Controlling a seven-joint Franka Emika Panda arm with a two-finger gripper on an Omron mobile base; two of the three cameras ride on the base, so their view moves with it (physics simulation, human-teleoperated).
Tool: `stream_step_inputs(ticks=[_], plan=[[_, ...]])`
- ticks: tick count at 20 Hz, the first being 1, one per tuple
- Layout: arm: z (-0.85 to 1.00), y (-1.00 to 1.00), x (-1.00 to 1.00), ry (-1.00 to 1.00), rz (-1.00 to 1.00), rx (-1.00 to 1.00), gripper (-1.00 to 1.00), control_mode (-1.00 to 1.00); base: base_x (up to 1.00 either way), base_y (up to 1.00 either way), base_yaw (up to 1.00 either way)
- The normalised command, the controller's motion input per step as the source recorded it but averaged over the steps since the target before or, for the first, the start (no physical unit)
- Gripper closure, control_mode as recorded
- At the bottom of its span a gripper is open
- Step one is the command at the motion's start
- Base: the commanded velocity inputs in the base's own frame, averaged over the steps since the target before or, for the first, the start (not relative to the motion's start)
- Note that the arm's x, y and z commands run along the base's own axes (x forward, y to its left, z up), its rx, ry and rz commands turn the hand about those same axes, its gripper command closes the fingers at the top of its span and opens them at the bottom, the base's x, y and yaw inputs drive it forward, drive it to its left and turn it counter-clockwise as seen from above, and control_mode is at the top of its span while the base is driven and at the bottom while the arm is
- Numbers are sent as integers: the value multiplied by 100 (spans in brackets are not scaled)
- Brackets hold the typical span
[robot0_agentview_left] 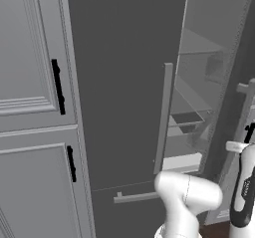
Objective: Grab a lemon wedge from the fridge and one ice cube from the ice bowl, and put them in the glass of lemonade.
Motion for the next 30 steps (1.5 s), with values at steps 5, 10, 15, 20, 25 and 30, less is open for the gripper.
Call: stream_step_inputs(ticks=[5,10,15,20,25,30], plan=[[0,-100,-100,1,-15,9,100,-100,0,0,0],[1,-95,-99,7,-14,9,100,-100,0,0,0],[23,-13,-73,0,0,1,-100,-100,0,0,0],[33,50,-73,-8,2,-10,-100,-100,0,0,0],[38,100,-18,-24,0,-29,-100,-100,0,0,0],[64,100,57,-23,0,-26,-100,-100,0,0,0]])
